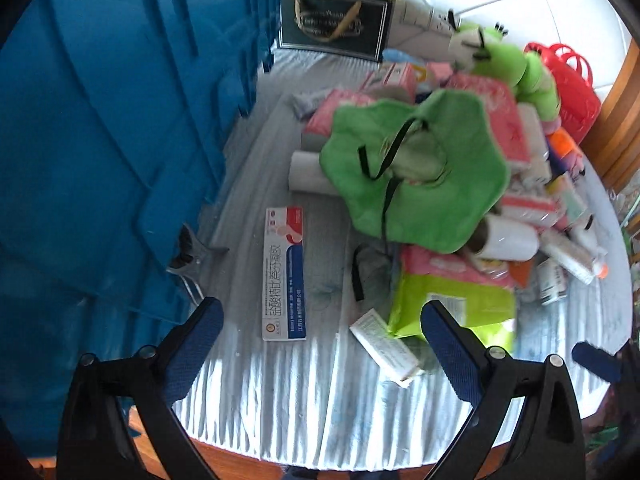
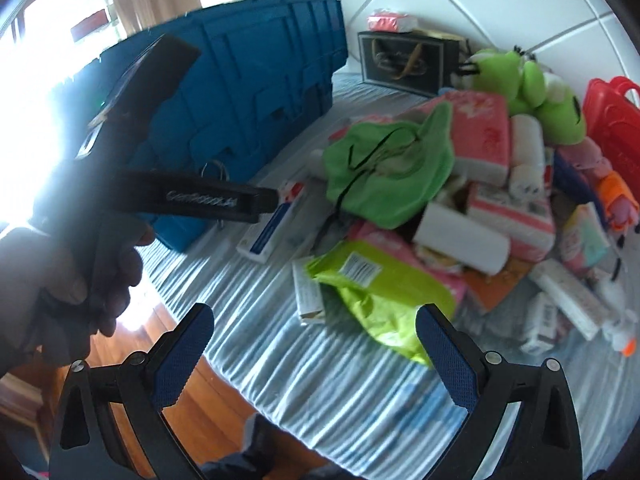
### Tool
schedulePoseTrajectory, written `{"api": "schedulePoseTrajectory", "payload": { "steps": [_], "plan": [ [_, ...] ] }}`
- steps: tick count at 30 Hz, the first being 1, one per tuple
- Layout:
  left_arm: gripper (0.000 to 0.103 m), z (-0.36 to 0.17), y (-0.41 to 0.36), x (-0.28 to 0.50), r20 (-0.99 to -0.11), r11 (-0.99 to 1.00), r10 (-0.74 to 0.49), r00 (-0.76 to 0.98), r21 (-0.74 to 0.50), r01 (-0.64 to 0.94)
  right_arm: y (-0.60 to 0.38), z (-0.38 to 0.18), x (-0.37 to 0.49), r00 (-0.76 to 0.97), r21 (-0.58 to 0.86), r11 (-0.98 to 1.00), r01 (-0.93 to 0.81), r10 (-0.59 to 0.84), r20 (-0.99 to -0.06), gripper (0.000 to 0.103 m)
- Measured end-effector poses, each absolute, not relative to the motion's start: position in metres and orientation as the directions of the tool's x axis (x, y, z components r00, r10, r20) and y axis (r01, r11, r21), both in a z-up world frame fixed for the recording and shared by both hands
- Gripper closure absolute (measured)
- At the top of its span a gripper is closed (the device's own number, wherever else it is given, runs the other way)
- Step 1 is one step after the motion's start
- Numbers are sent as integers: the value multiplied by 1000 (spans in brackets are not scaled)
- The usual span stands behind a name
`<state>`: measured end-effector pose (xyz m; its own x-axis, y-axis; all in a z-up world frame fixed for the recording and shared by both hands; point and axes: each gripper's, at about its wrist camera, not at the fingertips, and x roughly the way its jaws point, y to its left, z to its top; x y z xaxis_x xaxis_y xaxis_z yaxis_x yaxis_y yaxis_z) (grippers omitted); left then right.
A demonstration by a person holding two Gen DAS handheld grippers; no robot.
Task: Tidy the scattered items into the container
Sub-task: 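Move both empty tools back to the item pile, then grasp another foot-cream box with the left tool while the right tool grasps a white medicine box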
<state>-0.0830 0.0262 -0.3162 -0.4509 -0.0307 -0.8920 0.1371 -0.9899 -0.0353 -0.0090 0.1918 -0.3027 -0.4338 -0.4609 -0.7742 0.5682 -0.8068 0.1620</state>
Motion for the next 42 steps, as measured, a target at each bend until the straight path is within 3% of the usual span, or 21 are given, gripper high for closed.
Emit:
{"api": "schedulePoseTrajectory", "payload": {
  "steps": [3, 9, 14, 21, 28, 33, 34, 36, 38, 39, 42],
  "plan": [
    [2, -331, 19, -88, -896, -991, -36, -442, -24, 129, 178, -325, -6, -421, 156, -800, 580, -458, -783, 1],
    [0, -347, 37, -90, -843, -988, -149, -516, 145, 48, 155, -365, -7, -423, 112, -796, 596, -429, -798, 4],
    [1, -362, 57, -86, -842, -984, -104, -529, 164, -67, 151, -387, -16, -439, 98, -813, 574, -407, -801, 9],
    [3, -387, 23, -110, -884, -998, -54, -464, 35, 49, 144, -397, -16, -446, 86, -803, 590, -412, -794, 10],
    [3, -414, 13, -134, -910, -990, -75, -408, 20, 138, 131, -409, -23, -439, 77, -791, 607, -415, -797, 15],
    [3, -421, -1, -138, -905, -982, -33, -424, -49, 180, 124, -410, -34, -436, 80, -793, 604, -413, -800, 28],
    [6, -420, -1, -138, -901, -983, -22, -433, -60, 176, 122, -411, -36, -436, 82, -794, 603, -413, -800, 34],
    [22, -416, -1, -139, -893, -984, -23, -449, -58, 167, 120, -412, -40, -431, 89, -796, 599, -414, -802, 44],
    [55, -413, 0, -140, -888, -986, -26, -460, -53, 159, 119, -414, -43, -423, 101, -799, 592, -415, -805, 52],
    [62, -412, 2, -140, -887, -987, -27, -461, -51, 155, 119, -414, -45, -422, 104, -799, 592, -417, -805, 53],
    [63, -410, 6, -137, -885, -988, -18, -465, -56, 145, 122, -413, -46, -425, 101, -804, 585, -411, -807, 66]
  ]
}}
